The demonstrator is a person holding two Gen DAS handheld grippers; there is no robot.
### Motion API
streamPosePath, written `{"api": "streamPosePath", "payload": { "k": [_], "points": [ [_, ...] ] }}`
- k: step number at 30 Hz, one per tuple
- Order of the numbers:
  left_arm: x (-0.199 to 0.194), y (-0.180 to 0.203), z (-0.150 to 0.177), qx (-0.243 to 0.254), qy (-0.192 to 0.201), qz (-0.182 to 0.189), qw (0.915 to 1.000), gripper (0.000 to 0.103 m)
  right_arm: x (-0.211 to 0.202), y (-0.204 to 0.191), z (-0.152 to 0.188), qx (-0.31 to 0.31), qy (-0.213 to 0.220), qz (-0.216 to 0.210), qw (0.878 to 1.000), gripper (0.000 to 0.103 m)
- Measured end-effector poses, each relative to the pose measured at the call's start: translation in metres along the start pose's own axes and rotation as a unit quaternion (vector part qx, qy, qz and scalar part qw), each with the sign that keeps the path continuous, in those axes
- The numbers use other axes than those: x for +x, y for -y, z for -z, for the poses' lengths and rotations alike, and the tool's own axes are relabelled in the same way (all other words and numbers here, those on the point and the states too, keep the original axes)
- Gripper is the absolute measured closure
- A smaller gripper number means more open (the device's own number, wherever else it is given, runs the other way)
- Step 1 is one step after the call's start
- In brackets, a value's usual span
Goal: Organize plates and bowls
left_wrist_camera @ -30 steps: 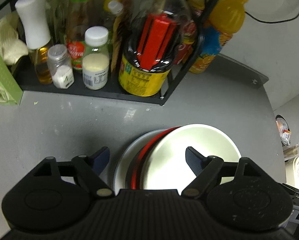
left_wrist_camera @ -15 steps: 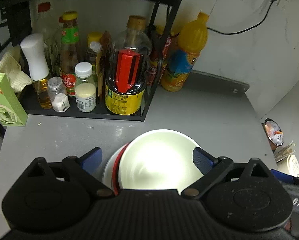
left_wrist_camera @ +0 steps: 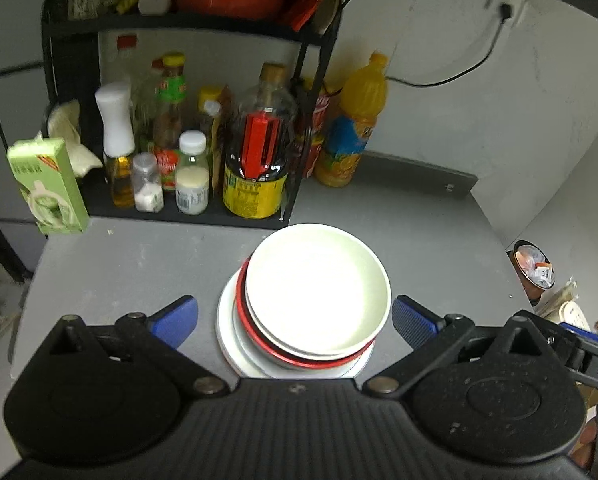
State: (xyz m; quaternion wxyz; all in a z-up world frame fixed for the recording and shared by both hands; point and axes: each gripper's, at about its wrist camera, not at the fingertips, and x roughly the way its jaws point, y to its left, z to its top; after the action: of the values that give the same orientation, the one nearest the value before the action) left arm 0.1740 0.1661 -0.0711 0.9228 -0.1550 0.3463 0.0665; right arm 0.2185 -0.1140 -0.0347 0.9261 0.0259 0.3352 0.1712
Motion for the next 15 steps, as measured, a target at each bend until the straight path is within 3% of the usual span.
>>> {"api": "streamPosePath", "payload": {
  "k": [15],
  "points": [
    [-0.065,0.0,0.043,0.037,0.04,0.01,0.9985,0.001,-0.061,-0.011,0.027,-0.006,0.035,0.009,0.999,0.0]
  ]
}}
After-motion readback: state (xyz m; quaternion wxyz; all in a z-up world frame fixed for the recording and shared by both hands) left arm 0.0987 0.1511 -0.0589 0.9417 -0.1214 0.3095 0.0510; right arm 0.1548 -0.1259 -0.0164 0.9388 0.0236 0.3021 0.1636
